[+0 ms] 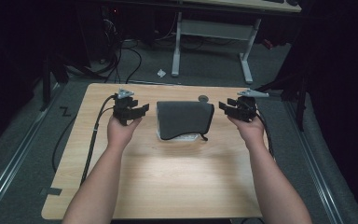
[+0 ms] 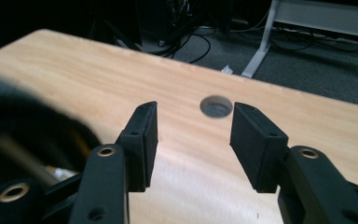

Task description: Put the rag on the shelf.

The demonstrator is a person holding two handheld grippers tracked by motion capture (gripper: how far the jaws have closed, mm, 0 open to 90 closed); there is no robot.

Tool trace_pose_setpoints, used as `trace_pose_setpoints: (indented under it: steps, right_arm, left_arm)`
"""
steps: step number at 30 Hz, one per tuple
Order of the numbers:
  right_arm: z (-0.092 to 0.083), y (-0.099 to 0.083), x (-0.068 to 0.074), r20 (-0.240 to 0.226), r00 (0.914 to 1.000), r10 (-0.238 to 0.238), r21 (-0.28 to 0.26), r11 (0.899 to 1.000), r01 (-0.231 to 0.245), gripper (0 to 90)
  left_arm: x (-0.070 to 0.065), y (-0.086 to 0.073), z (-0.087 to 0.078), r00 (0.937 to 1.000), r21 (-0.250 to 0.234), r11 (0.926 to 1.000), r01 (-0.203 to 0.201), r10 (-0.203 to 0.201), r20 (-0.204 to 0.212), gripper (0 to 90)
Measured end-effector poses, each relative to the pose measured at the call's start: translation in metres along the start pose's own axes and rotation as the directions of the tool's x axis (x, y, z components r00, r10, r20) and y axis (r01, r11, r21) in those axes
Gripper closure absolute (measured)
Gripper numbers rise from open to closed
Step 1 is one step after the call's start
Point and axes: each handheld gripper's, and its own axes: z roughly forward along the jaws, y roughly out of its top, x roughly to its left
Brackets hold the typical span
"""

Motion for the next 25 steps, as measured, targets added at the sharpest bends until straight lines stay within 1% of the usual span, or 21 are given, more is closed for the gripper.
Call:
trace_pose_setpoints:
  steps: [1,2,5,6,8,9,10,12,13,14,15,16,17,18,19,20,21,22,23,24,25]
  right_arm:
    - [-0.003,-0.004,0.002,0.010,0.9998,-0.019,0.004,1.000,0.019,52.4]
    - [-0.007,-0.008,0.003,0.004,0.9998,-0.021,0.006,1.000,0.021,52.4]
    - [-0.021,-0.023,0.009,0.007,0.9998,-0.018,-0.016,1.000,0.018,52.0]
    - [-0.025,-0.028,0.011,0.007,0.9997,-0.022,-0.017,1.000,0.022,51.4]
    - [-0.035,-0.040,0.017,0.003,0.9999,-0.015,-0.030,0.999,0.016,48.4]
    - [-0.040,-0.047,0.021,0.002,0.9997,-0.025,-0.037,0.999,0.025,47.8]
    - [-0.046,-0.054,0.026,0.008,0.9992,-0.038,-0.045,0.998,0.039,46.8]
    - [-0.057,-0.069,0.037,0.016,0.9981,-0.060,-0.035,0.998,0.061,44.1]
    - [-0.064,-0.079,0.042,0.010,0.9976,-0.069,-0.030,0.997,0.069,41.9]
    - [-0.071,-0.089,0.048,0.006,0.9975,-0.070,-0.021,0.997,0.070,39.5]
    - [-0.080,-0.102,0.053,0.006,0.9972,-0.074,-0.014,0.997,0.074,39.1]
    - [-0.090,-0.116,0.059,0.016,0.9972,-0.073,-0.021,0.997,0.074,39.1]
    - [-0.100,-0.131,0.064,0.030,0.9982,-0.051,-0.045,0.998,0.053,39.8]
    - [-0.110,-0.153,0.070,0.043,0.9975,-0.056,-0.059,0.997,0.058,43.2]
    - [-0.112,-0.156,0.073,0.040,0.9960,-0.080,-0.029,0.996,0.082,40.8]
    - [-0.113,-0.157,0.075,0.040,0.9949,-0.093,-0.011,0.996,0.093,39.0]
    - [-0.116,-0.159,0.075,0.052,0.9944,-0.092,-0.026,0.995,0.094,41.2]
    - [-0.117,-0.161,0.073,0.055,0.9954,-0.079,-0.039,0.996,0.081,40.2]
    - [-0.115,-0.160,0.072,0.041,0.9975,-0.058,-0.021,0.998,0.059,36.5]
    - [-0.113,-0.159,0.071,0.039,0.9977,-0.056,-0.013,0.998,0.057,35.6]
    - [-0.112,-0.159,0.071,0.049,0.9969,-0.062,-0.013,0.998,0.063,35.5]
  left_arm:
    - [0.001,-0.003,-0.005,0.9998,-0.005,0.9999,-0.015,0.015,-0.010,42.6]
    - [0.002,-0.007,-0.011,0.9996,-0.008,0.9997,-0.021,0.021,-0.020,42.6]
    - [0.006,-0.022,-0.028,1.0000,-0.021,0.9997,-0.009,0.009,-0.003,42.2]
    - [0.006,-0.029,-0.033,1.0000,-0.012,0.9999,-0.006,0.006,-0.002,41.3]
    - [0.004,-0.045,-0.044,1.0000,0.005,1.0000,0.007,-0.007,0.007,39.1]
    - [0.002,-0.055,-0.050,0.9997,-0.002,0.9999,0.014,-0.014,0.021,38.5]
    - [-0.001,-0.066,-0.057,0.9992,0.005,0.9997,0.025,-0.025,0.032,38.1]
    - [-0.006,-0.093,-0.071,0.9968,0.021,0.9986,0.047,-0.049,0.064,37.7]
    - [-0.009,-0.108,-0.076,0.9957,0.063,0.9965,0.055,-0.059,0.072,38.3]
    - [-0.013,-0.124,-0.084,0.9960,0.104,0.9930,0.056,-0.063,0.064,38.3]
    - [-0.018,-0.139,-0.095,0.9953,0.107,0.9922,0.064,-0.071,0.066,38.1]
    - [-0.023,-0.154,-0.108,0.9935,0.084,0.9938,0.073,-0.080,0.081,38.0]
    - [-0.031,-0.167,-0.120,0.9973,0.076,0.9961,0.043,-0.048,0.055,38.1]
    - [-0.033,-0.165,-0.122,0.9980,0.116,0.9929,0.024,-0.031,0.056,38.4]
    - [-0.034,-0.163,-0.125,0.9980,0.128,0.9916,0.020,-0.027,0.058,36.3]
    - [-0.034,-0.163,-0.131,0.9984,0.091,0.9956,0.023,-0.027,0.050,34.0]
    - [-0.033,-0.164,-0.136,0.9984,0.058,0.9979,0.030,-0.033,0.047,37.0]
    - [-0.031,-0.163,-0.136,0.9978,0.053,0.9978,0.040,-0.043,0.050,37.1]
    - [-0.030,-0.161,-0.135,0.9973,0.058,0.9973,0.046,-0.049,0.055,34.6]
    - [-0.029,-0.161,-0.134,0.9976,0.055,0.9974,0.046,-0.048,0.050,31.7]
    - [-0.028,-0.161,-0.134,0.9981,0.048,0.9980,0.041,-0.043,0.044,30.4]
